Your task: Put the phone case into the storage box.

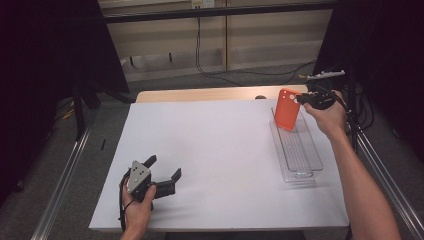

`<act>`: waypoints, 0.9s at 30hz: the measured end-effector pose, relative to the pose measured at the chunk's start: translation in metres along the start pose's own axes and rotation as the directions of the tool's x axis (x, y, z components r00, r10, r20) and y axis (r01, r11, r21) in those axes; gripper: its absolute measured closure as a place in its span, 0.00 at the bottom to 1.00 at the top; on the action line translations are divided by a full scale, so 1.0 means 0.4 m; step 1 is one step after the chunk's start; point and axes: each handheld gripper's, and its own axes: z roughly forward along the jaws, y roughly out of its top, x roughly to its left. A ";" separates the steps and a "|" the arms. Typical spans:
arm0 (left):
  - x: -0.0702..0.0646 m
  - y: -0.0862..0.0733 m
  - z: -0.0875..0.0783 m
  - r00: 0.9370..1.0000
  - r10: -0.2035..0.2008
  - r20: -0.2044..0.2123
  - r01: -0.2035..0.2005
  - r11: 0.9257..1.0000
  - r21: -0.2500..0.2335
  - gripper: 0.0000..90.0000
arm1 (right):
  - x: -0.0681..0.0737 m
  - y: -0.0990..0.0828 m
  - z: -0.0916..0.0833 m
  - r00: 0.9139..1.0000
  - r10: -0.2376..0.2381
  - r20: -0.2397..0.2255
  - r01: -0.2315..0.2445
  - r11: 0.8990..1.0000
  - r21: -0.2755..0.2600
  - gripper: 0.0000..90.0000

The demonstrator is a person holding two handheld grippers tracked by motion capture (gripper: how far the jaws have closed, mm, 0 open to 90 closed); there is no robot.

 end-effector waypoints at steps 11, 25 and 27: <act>0.002 0.000 0.001 1.000 -0.002 0.006 0.002 1.000 0.002 0.03 | -0.003 0.022 0.009 0.999 0.014 0.045 -0.018 0.996 0.085 0.91; 0.002 0.000 -0.001 1.000 0.004 -0.003 -0.004 1.000 0.002 0.03 | 0.022 0.004 0.018 0.990 -0.080 0.115 0.082 0.997 -0.014 0.93; 0.003 -0.001 -0.002 1.000 0.005 -0.004 -0.005 1.000 0.003 0.03 | 0.020 -0.004 0.018 0.989 -0.071 0.126 0.076 0.997 -0.032 0.93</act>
